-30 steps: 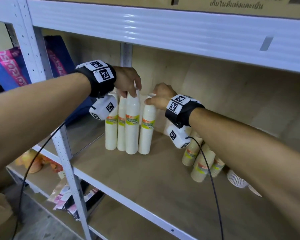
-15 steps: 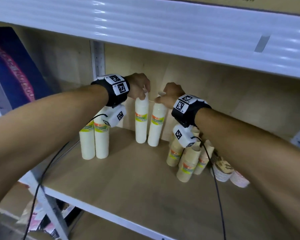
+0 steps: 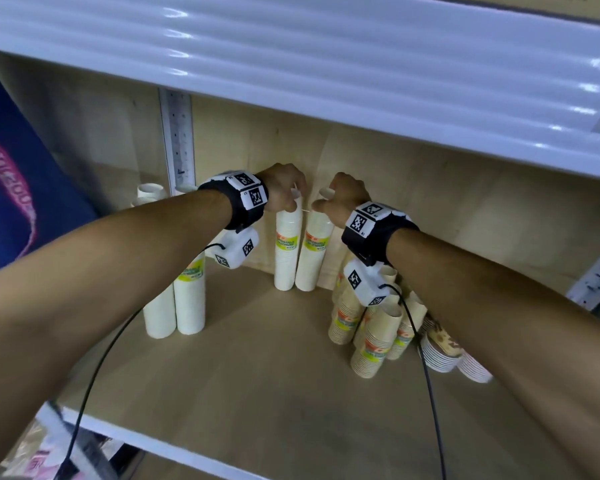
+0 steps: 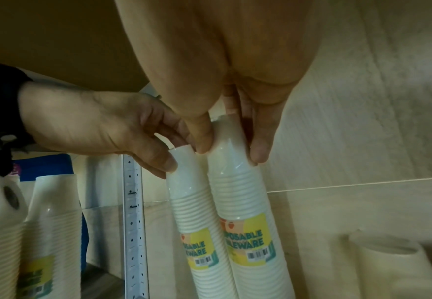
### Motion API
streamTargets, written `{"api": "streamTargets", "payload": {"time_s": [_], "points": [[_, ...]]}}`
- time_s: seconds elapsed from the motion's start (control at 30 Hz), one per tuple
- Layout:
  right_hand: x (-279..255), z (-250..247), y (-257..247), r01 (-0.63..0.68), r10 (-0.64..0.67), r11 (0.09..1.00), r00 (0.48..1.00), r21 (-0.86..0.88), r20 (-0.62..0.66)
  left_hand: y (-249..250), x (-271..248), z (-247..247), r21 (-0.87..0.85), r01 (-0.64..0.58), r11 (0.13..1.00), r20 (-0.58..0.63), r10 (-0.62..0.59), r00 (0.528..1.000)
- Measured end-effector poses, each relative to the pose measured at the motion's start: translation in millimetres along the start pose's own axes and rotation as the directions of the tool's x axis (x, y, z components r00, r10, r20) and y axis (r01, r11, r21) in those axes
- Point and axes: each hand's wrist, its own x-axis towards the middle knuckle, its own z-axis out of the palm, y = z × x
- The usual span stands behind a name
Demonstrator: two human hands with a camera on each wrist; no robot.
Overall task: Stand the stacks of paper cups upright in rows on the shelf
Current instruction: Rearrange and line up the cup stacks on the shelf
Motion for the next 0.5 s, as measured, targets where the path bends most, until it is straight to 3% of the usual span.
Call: {"api": "streamTargets", "payload": {"time_s": [0.5], "points": [[17.5, 14.4, 14.0, -0.06, 0.06, 0.998, 0.998, 0.0, 0.005, -0.5, 35.5, 9.0, -0.029, -0.035, 0.999, 0.034, 0.036, 0.999]]}}
